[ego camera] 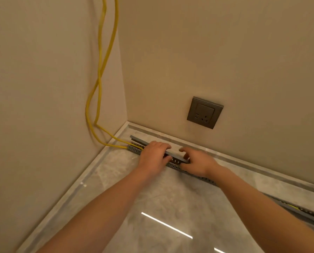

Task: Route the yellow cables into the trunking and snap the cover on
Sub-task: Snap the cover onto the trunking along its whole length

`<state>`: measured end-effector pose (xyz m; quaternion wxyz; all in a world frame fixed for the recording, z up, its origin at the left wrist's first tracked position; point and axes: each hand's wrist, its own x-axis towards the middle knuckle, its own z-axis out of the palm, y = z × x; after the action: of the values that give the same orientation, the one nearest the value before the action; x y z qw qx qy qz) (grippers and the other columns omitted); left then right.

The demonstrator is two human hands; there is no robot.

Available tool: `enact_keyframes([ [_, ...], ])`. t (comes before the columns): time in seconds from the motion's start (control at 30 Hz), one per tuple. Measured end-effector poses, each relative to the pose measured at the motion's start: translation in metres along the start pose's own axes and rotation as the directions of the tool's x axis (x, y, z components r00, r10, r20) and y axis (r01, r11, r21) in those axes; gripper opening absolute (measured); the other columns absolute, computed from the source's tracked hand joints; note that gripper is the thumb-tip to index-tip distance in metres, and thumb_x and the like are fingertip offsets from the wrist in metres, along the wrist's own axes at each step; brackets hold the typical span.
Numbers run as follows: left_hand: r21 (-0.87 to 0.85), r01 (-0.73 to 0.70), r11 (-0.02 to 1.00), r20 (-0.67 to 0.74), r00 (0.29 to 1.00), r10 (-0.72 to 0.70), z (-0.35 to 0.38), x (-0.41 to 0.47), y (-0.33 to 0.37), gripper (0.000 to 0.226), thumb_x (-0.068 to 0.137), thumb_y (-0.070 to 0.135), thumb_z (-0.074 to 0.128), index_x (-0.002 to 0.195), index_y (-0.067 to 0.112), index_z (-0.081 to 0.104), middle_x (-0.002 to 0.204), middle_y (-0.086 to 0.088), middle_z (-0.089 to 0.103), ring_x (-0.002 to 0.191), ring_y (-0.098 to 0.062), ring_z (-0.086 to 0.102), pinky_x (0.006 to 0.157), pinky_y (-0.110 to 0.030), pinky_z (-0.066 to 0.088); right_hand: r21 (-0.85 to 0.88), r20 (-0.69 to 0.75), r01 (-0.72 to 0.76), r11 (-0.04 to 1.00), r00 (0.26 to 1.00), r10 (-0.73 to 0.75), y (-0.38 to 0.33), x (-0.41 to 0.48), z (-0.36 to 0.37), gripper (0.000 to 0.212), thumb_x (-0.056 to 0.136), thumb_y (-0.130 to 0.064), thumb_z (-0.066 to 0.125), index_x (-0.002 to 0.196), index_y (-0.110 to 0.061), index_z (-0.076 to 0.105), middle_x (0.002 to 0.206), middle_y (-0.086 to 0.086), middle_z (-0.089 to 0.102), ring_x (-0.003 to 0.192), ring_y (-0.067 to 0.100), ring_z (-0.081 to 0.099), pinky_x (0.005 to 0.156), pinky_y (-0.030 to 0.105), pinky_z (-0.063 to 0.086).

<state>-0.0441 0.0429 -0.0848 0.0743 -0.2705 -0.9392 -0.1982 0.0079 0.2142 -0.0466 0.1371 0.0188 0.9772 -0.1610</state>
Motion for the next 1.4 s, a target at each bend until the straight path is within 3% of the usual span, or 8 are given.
enact_keyframes([
  [0.17,-0.113,0.054,0.992,-0.056,0.997,-0.061,-0.009,-0.013,-0.027,0.045,0.084,0.035,0.067,0.122,0.021,0.046,0.125,0.004,0.049,0.112,-0.015,0.051,0.084,-0.027,0.044,0.016,-0.018,0.032,0.999,0.999,-0.032,-0.029,0.024,0.016,0.051,0.085,-0.037,0.059,0.135,-0.029,0.048,0.122,-0.001,0.064,0.105,0.02,0.061,0.085,0.034,0.051],
  [0.37,-0.086,0.186,0.979,-0.111,0.975,-0.195,-0.006,-0.035,-0.071,0.068,0.089,0.025,0.059,0.147,0.014,0.026,0.151,-0.002,0.029,0.138,-0.018,0.032,0.106,-0.03,0.037,-0.028,-0.053,0.192,0.981,0.98,-0.194,-0.056,0.044,0.028,0.052,0.083,-0.026,0.054,0.134,-0.034,0.047,0.124,0.0,0.061,0.109,0.022,0.057,0.085,0.038,0.052],
  [0.57,-0.089,0.198,0.976,-0.107,0.972,-0.207,-0.004,-0.042,-0.086,0.074,0.094,0.021,0.049,0.154,0.016,0.005,0.161,0.0,0.008,0.147,-0.014,0.014,0.112,-0.029,0.03,0.04,-0.128,0.157,0.987,0.98,-0.151,-0.056,0.046,0.028,0.057,0.079,-0.023,0.058,0.133,-0.039,0.051,0.121,-0.009,0.066,0.107,0.017,0.06,0.078,0.031,0.052],
  [0.73,-0.099,0.212,0.972,-0.135,0.965,-0.224,-0.008,-0.036,-0.093,0.074,0.094,0.018,0.05,0.154,0.016,0.006,0.159,-0.002,0.02,0.142,-0.017,0.028,0.108,-0.031,0.036,0.155,-0.301,0.079,0.985,0.953,-0.029,-0.059,0.054,0.018,0.038,0.079,-0.025,0.058,0.117,-0.029,0.057,0.106,-0.003,0.068,0.092,0.022,0.062,0.071,0.033,0.051],
  [0.8,-0.145,0.265,0.953,-0.132,0.95,-0.284,-0.007,-0.032,-0.097,0.076,0.093,0.016,0.052,0.154,0.018,0.007,0.155,-0.004,0.029,0.137,-0.02,0.037,0.106,-0.036,0.041,0.07,-0.333,0.119,0.99,0.939,-0.089,-0.064,0.058,0.013,0.029,0.083,-0.027,0.053,0.112,-0.024,0.053,0.1,0.002,0.066,0.085,0.026,0.061,0.066,0.034,0.049],
  [0.97,-0.17,0.31,0.936,-0.1,0.939,-0.329,-0.005,-0.027,-0.103,0.078,0.094,0.014,0.053,0.153,0.026,0.003,0.146,0.0,0.045,0.129,-0.019,0.046,0.101,-0.039,0.046,-0.142,-0.282,0.233,0.962,0.922,-0.265,-0.066,0.062,0.011,0.026,0.099,-0.043,0.033,0.1,-0.024,0.05,0.089,0.001,0.062,0.076,0.025,0.058,0.056,0.033,0.042],
  [1.17,-0.165,0.344,0.924,-0.053,0.933,-0.357,-0.009,-0.017,-0.107,0.075,0.095,0.013,0.053,0.153,0.019,0.007,0.139,0.001,0.053,0.124,-0.018,0.052,0.097,-0.033,0.047,-0.158,-0.202,0.272,0.949,0.932,-0.301,-0.068,0.064,0.016,0.031,0.1,-0.045,0.031,0.097,-0.023,0.052,0.093,0.002,0.063,0.081,0.026,0.058,0.065,0.038,0.048],
  [1.4,-0.208,0.362,0.909,-0.017,0.928,-0.373,-0.01,-0.016,-0.116,0.067,0.093,0.015,0.058,0.149,0.021,0.023,0.131,-0.001,0.059,0.117,-0.022,0.056,0.093,-0.038,0.05,-0.26,-0.124,0.29,0.921,0.936,-0.329,-0.052,0.064,0.028,0.04,0.101,-0.047,0.026,0.125,-0.026,0.05,0.11,0.002,0.053,0.091,0.027,0.059,0.063,0.033,0.044],
])
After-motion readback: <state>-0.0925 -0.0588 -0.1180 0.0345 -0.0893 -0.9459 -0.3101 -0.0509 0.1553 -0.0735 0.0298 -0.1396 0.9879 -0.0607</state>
